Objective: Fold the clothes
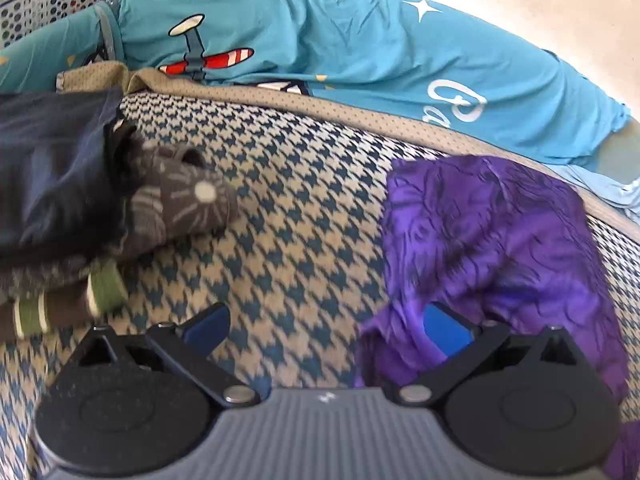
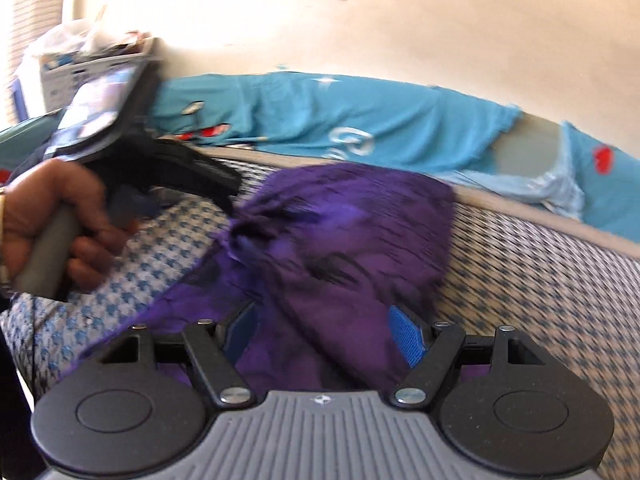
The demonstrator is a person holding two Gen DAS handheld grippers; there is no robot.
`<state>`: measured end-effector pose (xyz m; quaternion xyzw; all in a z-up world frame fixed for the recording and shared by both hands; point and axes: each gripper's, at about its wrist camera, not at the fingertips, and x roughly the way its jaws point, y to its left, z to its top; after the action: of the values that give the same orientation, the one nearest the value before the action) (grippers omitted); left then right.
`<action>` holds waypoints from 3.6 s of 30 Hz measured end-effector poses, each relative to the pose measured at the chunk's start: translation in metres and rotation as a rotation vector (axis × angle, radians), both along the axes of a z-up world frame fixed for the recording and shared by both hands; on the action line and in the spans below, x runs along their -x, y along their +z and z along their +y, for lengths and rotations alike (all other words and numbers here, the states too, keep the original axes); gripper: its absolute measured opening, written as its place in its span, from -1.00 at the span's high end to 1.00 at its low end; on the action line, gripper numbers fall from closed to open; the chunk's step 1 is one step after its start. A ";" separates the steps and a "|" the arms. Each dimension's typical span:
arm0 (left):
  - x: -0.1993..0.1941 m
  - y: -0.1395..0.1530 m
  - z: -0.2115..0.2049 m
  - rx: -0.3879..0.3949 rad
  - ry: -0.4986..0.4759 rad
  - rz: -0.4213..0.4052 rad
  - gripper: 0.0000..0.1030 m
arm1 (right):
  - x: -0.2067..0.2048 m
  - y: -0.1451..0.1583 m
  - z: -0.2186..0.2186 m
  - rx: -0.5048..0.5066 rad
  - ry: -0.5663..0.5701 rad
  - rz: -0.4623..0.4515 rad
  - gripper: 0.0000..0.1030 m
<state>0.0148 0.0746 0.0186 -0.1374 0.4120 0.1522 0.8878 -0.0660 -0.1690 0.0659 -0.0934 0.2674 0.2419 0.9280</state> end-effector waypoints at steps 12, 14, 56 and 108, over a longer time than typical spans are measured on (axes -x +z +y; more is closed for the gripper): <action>0.057 -0.008 -0.043 -0.041 -0.111 0.033 -1.00 | 0.001 -0.006 -0.069 -0.053 -0.250 0.014 -0.40; 0.066 -0.009 -0.049 -0.060 -0.130 0.034 -1.00 | -0.003 -0.011 -0.077 -0.056 -0.286 0.022 -0.40; 0.118 -0.021 -0.052 -0.082 -0.116 0.021 -1.00 | 0.029 -0.005 -0.091 -0.342 -0.234 0.020 0.83; 0.164 0.003 0.039 0.439 0.001 -0.143 -1.00 | 0.128 -0.066 0.085 -0.079 0.439 0.210 0.73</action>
<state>-0.1490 0.1131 0.0219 -0.3377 0.3712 0.0492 0.8636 -0.1935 -0.0843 -0.0003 -0.0870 0.3261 0.4564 0.8233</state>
